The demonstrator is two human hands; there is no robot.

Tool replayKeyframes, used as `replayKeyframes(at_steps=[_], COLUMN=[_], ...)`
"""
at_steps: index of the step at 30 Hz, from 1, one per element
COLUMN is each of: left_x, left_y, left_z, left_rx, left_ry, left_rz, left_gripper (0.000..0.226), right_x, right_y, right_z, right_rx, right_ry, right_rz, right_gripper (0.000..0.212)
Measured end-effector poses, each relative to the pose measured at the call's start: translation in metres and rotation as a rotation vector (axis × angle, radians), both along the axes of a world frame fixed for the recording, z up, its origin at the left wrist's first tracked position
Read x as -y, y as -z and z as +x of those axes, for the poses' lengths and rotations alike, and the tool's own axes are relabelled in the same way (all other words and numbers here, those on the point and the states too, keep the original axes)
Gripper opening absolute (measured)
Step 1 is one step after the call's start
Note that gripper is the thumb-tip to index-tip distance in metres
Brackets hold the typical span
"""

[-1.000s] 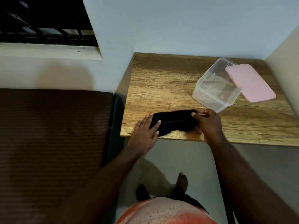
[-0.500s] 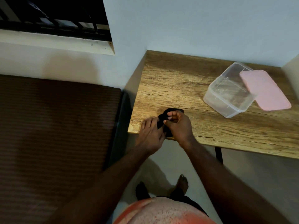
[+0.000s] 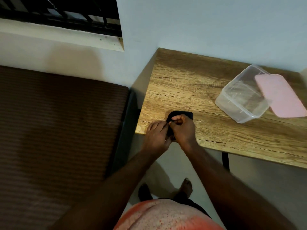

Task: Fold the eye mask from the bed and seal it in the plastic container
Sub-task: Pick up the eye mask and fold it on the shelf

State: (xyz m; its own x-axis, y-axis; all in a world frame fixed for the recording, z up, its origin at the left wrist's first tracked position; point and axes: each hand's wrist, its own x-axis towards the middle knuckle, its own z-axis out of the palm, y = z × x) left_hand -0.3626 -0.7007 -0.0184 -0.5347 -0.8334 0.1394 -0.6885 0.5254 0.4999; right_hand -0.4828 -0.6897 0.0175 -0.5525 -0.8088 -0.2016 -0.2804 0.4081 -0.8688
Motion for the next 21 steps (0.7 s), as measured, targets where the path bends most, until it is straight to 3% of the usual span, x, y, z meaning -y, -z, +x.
replayKeyframes(at_steps=[6,11,14,21], left_x=[0.008,0.035,0.051,0.054], left_y=[-0.008,-0.032,-0.043,-0.046], left_z=[0.002,-0.003,-0.006,-0.017], left_rx=[-0.114,-0.244,-0.348,-0.497], left_ry=[-0.109,-0.211,-0.309,-0.477], left_rz=[0.197,0.622,0.828,0.957], left_gripper=[0.034,0.022,0.033,0.038], right_x=[-0.005,-0.009,-0.012,-0.018], right_y=[0.005,0.006,0.004,0.003], right_z=[0.004,0.007,0.006,-0.002], right_rx=[-0.096,-0.178,-0.200,-0.092], right_ry=[-0.026,-0.099,-0.125,-0.166], right_rz=[-0.041,-0.018,-0.034,-0.057], right_gripper=[0.016,0.027,0.026,0.029])
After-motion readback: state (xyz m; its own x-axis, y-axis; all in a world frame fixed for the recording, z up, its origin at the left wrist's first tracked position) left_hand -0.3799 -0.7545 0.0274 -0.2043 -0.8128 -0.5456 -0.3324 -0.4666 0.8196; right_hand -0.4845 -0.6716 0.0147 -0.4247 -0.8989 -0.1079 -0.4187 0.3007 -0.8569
